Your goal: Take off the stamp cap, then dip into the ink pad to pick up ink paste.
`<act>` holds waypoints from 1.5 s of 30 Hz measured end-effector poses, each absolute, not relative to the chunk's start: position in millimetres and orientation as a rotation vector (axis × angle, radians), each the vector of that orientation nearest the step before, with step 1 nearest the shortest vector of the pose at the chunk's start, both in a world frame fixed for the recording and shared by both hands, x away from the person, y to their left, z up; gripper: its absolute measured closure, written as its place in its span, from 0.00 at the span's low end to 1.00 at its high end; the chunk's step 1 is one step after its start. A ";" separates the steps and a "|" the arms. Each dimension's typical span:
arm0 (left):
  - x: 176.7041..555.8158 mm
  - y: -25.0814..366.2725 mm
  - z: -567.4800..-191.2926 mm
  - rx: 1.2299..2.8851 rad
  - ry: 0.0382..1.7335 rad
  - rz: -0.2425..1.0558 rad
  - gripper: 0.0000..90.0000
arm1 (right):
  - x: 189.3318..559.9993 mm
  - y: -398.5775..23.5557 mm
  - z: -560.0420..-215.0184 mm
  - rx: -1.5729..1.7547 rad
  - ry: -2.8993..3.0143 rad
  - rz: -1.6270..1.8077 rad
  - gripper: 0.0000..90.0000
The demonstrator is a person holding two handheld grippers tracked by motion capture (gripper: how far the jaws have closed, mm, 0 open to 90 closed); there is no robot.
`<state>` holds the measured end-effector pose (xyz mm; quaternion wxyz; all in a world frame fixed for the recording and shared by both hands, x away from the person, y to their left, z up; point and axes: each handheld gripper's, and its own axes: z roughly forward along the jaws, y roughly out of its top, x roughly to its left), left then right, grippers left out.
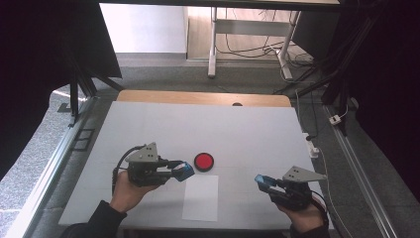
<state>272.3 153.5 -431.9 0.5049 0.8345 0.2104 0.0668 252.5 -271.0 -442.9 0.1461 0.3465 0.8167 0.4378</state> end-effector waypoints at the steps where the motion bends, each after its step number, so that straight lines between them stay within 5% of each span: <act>1: 272.4 153.6 -431.9 2.013 0.513 0.164 0.78 | 251.8 -272.5 -443.5 1.005 2.347 1.259 0.76; 27: 285.5 155.6 -429.0 1.984 0.609 0.047 0.78 | 248.0 -286.5 -454.4 1.074 2.378 1.233 0.76; 45: 311.6 136.1 -433.0 2.068 0.633 0.106 0.78 | 248.4 -285.9 -454.6 1.078 2.382 1.239 0.76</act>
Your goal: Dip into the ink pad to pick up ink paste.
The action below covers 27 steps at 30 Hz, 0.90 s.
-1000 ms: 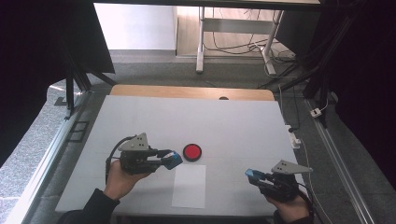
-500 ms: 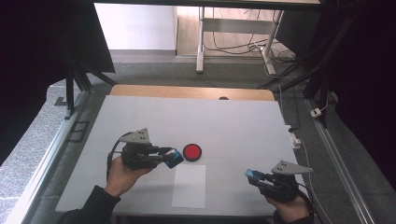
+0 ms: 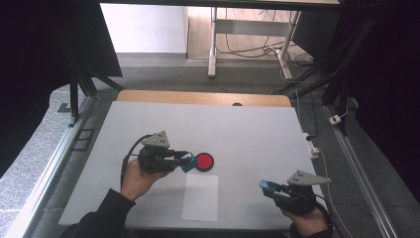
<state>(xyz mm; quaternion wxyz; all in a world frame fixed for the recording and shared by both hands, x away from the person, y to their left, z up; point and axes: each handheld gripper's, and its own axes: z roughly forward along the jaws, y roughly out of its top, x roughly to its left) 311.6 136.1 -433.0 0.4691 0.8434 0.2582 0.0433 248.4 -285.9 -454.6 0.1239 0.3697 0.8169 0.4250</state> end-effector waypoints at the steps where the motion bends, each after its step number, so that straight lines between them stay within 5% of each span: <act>1: 313.2 134.9 -433.2 2.073 0.631 0.112 0.78 | 248.4 -285.8 -454.6 1.078 2.383 1.239 0.76; 27: 361.5 97.2 -461.4 2.150 0.709 0.155 0.78 | 249.2 -285.7 -455.0 1.080 2.393 1.234 0.76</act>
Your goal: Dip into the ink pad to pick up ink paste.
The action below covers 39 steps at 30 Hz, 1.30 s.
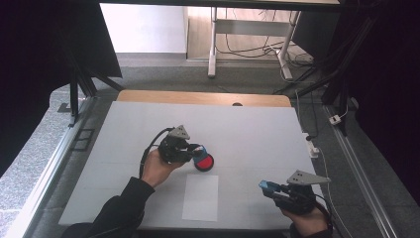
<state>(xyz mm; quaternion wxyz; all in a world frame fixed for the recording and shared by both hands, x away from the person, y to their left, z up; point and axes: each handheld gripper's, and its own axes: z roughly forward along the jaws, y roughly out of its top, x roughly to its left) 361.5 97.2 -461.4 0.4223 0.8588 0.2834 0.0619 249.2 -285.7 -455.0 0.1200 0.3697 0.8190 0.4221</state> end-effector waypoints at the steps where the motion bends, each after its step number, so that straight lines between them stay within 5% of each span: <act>1: 363.3 96.1 -463.1 2.153 0.713 0.153 0.78 | 249.2 -285.8 -454.8 1.080 2.396 1.229 0.76; 39: 378.0 63.5 -487.4 2.308 0.763 0.219 0.79 | 249.5 -284.9 -455.3 1.081 2.399 1.220 0.76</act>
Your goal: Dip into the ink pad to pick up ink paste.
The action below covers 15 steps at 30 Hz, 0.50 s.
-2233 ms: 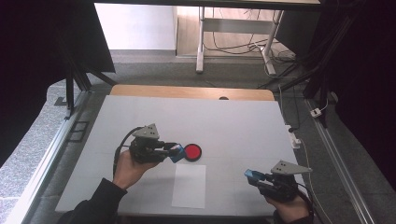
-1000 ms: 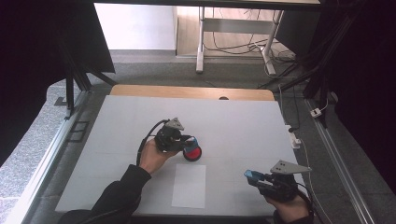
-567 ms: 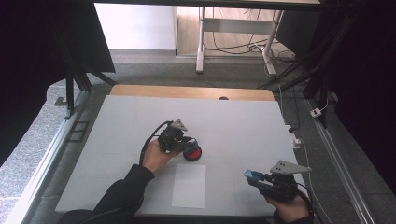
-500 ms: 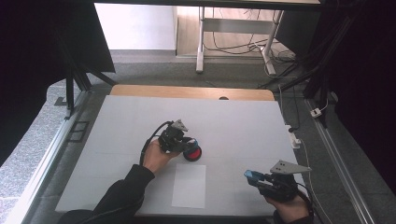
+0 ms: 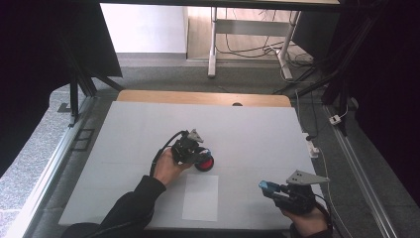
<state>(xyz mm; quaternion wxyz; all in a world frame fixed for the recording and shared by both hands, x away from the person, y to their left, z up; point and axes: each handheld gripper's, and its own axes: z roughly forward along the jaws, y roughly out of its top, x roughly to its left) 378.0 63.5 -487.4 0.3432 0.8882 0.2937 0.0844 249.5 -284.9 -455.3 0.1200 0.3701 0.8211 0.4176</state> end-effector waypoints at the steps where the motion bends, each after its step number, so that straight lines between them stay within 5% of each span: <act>1: 377.4 62.8 -487.2 2.313 0.762 0.226 0.79 | 249.5 -284.9 -455.3 1.081 2.400 1.220 0.76; 15: 379.6 65.3 -488.4 2.291 0.786 0.194 0.79 | 249.5 -284.5 -455.4 1.081 2.403 1.217 0.76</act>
